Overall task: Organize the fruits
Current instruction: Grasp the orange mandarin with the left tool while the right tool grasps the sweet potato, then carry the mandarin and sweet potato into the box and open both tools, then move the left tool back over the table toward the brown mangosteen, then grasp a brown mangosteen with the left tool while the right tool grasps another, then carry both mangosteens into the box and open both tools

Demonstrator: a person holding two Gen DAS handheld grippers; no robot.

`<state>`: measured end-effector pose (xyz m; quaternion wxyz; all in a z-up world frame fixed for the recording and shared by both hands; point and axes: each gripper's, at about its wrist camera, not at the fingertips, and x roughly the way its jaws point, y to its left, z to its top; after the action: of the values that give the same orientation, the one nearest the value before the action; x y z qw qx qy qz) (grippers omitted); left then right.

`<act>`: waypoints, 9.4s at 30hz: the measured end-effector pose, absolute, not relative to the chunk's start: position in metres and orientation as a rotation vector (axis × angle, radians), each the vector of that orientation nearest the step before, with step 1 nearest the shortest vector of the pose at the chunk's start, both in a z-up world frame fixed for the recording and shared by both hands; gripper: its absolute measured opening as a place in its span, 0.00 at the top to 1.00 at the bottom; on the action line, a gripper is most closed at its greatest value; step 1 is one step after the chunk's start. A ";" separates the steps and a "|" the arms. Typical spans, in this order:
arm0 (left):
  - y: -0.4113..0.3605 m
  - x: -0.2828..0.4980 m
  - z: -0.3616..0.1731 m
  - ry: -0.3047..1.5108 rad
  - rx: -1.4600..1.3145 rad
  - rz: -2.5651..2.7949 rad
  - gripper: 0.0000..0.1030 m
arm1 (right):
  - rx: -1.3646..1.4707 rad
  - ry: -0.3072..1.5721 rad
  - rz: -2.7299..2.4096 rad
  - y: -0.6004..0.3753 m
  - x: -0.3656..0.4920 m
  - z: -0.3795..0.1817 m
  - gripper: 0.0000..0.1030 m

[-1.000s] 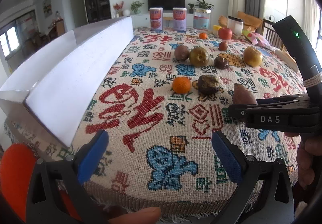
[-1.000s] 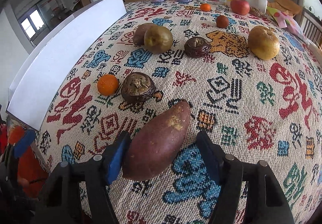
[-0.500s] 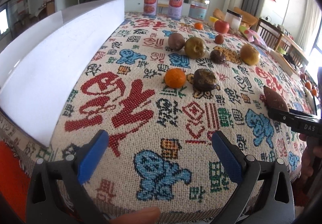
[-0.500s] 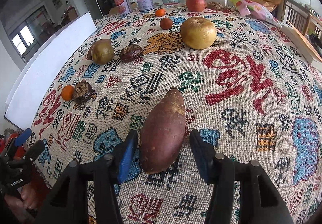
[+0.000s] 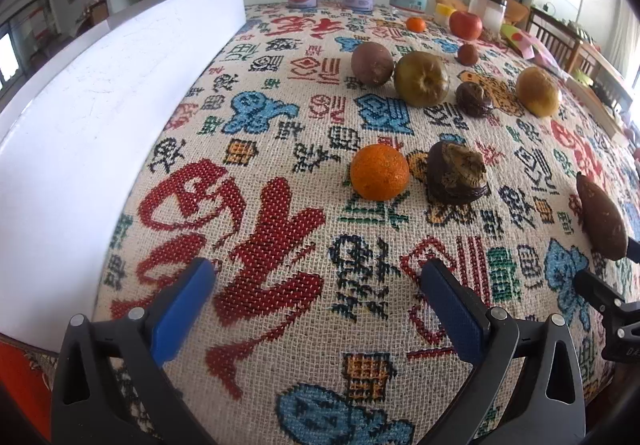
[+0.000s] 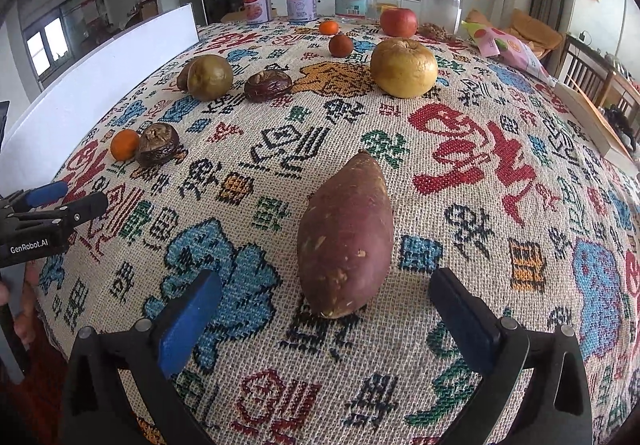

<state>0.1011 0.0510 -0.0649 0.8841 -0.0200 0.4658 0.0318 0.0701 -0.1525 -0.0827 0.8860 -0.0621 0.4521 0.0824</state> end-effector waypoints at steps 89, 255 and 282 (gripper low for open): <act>0.178 0.097 0.026 0.804 0.177 0.293 0.11 | -0.036 0.897 0.076 -0.215 0.069 -0.060 0.12; 0.024 0.141 -0.065 0.918 0.017 -0.071 0.03 | -0.045 0.882 0.196 -0.185 0.096 -0.076 0.48; 0.042 0.128 -0.050 0.872 -0.037 -0.157 0.58 | -0.116 0.920 0.188 -0.173 0.095 -0.073 0.57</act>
<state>0.1279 0.0420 -0.0500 0.9034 -0.0178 0.4216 -0.0758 0.0954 -0.1731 -0.0733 0.8901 -0.0558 0.4431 0.0905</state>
